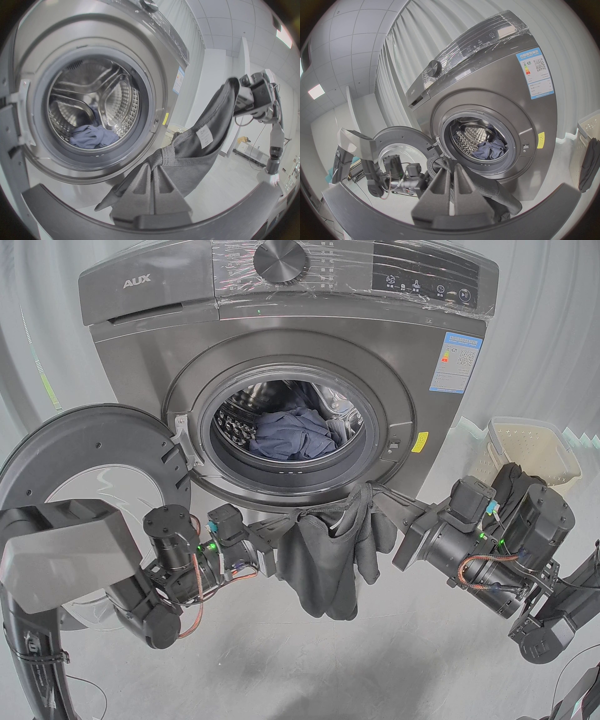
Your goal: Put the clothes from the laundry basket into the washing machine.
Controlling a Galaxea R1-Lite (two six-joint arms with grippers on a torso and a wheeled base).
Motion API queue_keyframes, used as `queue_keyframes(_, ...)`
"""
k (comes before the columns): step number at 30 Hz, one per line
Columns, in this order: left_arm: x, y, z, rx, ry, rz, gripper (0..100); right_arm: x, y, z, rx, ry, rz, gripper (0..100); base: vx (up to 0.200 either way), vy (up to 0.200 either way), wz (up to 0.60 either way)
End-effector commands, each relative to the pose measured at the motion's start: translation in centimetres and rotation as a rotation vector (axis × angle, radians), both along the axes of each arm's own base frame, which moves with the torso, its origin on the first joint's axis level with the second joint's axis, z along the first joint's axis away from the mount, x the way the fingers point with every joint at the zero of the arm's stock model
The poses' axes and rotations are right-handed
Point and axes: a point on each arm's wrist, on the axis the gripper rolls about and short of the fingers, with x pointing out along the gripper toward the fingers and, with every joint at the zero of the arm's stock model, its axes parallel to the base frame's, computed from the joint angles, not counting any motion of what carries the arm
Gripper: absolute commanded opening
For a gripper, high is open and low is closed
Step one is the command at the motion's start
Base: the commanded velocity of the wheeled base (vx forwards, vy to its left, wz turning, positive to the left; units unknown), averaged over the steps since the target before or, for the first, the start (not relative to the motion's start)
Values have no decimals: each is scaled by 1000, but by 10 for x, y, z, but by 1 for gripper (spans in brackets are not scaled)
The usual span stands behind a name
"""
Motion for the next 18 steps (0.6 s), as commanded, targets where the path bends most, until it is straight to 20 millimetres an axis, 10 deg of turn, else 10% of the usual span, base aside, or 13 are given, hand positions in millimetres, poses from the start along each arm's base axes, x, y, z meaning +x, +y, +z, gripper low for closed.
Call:
queue_keyframes(1,-42,31,60,-60,-88,80,0,0,-1,5,13,-15,-4,0,0,0,0)
queue_keyframes(7,-78,49,90,-114,-131,102,0,1,-1,6,22,-16,-11,0,0,0,0)
queue_keyframes(18,-82,71,136,-207,-282,218,0,24,-18,16,75,-32,-124,0,0,0,0)
